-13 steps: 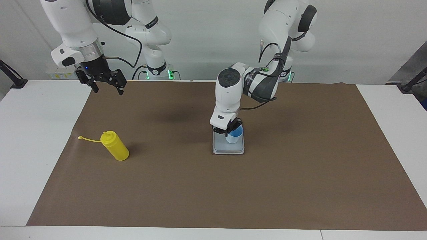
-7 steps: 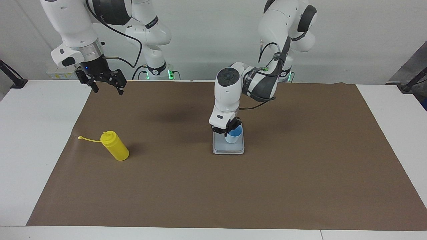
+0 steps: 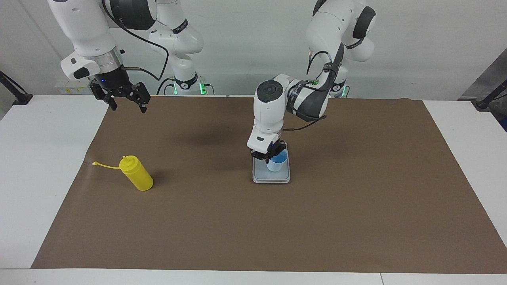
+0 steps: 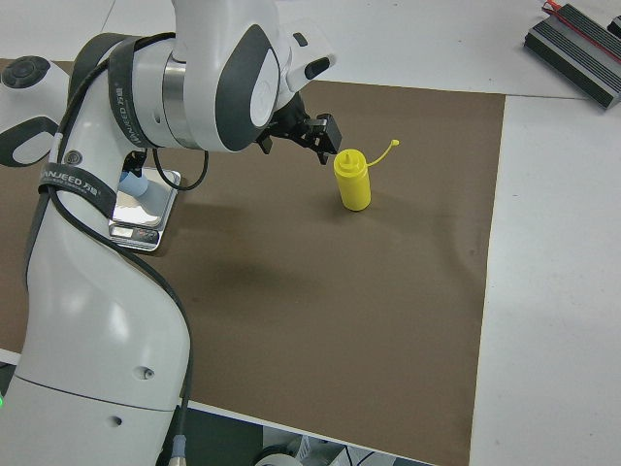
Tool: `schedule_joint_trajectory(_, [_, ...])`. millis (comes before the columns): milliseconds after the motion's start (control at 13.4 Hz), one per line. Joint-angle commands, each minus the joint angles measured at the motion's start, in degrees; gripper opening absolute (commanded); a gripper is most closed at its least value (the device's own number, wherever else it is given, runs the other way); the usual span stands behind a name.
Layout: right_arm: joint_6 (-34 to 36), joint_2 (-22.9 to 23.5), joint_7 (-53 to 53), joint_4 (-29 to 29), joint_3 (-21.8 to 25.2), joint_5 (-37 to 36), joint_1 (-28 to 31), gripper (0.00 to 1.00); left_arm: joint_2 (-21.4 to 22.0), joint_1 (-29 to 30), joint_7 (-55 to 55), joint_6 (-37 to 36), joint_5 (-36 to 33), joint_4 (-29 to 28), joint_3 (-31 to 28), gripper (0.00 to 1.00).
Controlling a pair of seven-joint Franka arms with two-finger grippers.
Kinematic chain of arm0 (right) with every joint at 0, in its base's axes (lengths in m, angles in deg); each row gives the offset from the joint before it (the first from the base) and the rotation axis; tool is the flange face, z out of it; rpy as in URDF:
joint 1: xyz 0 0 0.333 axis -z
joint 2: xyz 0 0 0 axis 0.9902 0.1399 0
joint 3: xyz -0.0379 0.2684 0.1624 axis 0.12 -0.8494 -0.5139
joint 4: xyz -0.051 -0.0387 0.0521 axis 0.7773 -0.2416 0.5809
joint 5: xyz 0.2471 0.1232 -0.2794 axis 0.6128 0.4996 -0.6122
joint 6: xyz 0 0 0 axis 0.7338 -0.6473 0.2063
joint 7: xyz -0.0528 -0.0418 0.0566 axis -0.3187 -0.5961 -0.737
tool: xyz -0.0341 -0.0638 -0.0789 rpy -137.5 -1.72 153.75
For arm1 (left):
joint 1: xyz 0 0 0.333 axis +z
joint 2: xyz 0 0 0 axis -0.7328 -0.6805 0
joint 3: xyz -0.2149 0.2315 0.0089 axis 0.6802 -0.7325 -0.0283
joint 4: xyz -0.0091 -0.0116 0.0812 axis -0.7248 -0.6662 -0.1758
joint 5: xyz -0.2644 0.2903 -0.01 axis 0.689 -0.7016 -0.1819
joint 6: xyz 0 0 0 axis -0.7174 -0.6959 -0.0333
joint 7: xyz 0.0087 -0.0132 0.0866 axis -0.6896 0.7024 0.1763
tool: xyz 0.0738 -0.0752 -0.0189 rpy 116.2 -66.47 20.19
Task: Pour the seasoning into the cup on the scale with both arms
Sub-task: 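Lower the blue cup onto the scale and open the left gripper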
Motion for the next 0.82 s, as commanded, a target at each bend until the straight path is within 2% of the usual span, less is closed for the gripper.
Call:
schedule_joint_trajectory(0, [1.1, 0.2, -0.1, -0.5, 0.3, 0.6, -0.1, 1.0, -0.6, -1.1, 1.2, 0.5, -1.3, 0.6, -0.9, 0.18])
schedule_joint_trajectory(149, [1.1, 0.2, -0.1, -0.5, 0.3, 0.6, -0.1, 1.0, -0.6, -1.1, 1.1, 0.2, -1.4, 0.6, -0.9, 0.26])
schedule_joint_trajectory(298, [1.1, 0.2, -0.1, -0.5, 0.3, 0.6, -0.1, 1.0, -0.5, -1.1, 1.1, -0.4, -2.7, 0.6, -0.8, 0.42])
schedule_joint_trajectory(372, [1.1, 0.2, -0.1, -0.5, 0.3, 0.7, -0.1, 1.0, -0.6, -1.1, 1.0, -1.4, -3.0, 0.9, -0.8, 0.44])
schedule_joint_trajectory(744, [3.0, 0.0, -0.2, -0.4, 0.4, 0.7, 1.2, 1.0, -1.7, -1.0, 1.0, -4.3, -2.7, 4.6, -0.8, 0.45])
